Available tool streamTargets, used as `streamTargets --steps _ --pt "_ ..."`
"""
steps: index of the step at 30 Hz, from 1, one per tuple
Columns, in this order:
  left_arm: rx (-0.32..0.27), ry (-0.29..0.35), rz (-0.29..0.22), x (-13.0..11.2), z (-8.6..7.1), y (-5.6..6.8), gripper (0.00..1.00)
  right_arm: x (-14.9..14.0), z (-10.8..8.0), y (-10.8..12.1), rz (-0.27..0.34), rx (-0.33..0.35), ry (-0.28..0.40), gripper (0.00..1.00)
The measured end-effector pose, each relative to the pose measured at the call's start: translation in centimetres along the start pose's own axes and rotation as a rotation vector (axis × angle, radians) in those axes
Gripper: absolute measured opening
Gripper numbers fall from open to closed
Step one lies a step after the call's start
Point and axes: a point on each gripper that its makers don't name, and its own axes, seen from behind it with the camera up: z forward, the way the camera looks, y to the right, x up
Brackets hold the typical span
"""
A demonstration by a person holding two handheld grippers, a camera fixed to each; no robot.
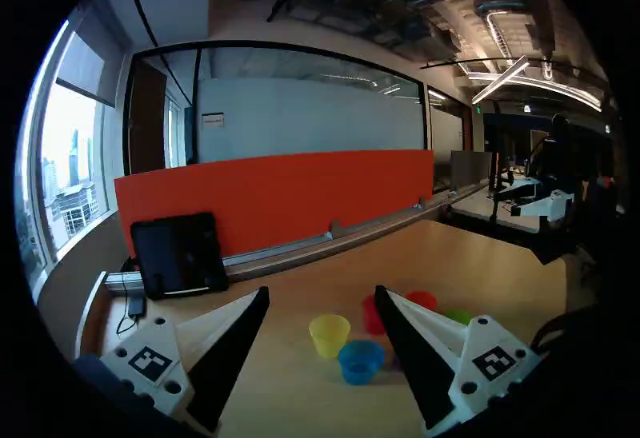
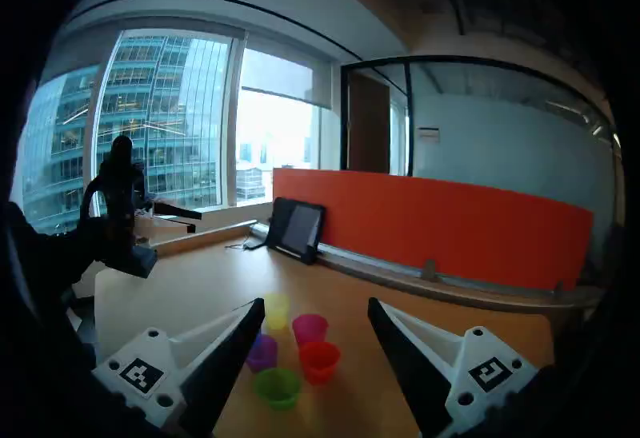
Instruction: Pour water
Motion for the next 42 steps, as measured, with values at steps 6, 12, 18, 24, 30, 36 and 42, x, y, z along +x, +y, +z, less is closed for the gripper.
streamTargets --steps 6,12,18,24,30,36,42 --pt "-0.030 -0.043 0.005 -2.1 0.9 0.8 0.97 -2.6 0.3 -0.7 -0.025 0.038 -0.058 1.00" --pt "-0.059 -0.082 0.007 -4.1 1.7 1.6 0.98 -4.4 0.7 -1.2 -0.061 0.064 -0.101 1.00" --pt "-0.087 -0.127 0.008 -6.3 2.4 2.3 0.98 -6.5 1.1 -1.8 -0.077 0.099 -0.143 1.00" --pt "-0.100 -0.167 0.006 -8.3 3.2 2.7 0.98 -8.9 1.5 -2.1 -0.088 0.125 -0.188 1.00" --pt "-0.111 -0.215 0.010 -10.5 3.8 3.0 0.98 -11.2 1.9 -2.5 -0.091 0.150 -0.235 1.00" --pt "-0.130 -0.270 0.014 -12.6 4.0 3.6 0.98 -13.1 2.4 -2.9 -0.089 0.174 -0.272 1.00" --pt "-0.138 -0.333 0.030 -14.9 4.3 3.8 0.98 -14.9 2.9 -3.1 -0.086 0.192 -0.308 1.00"
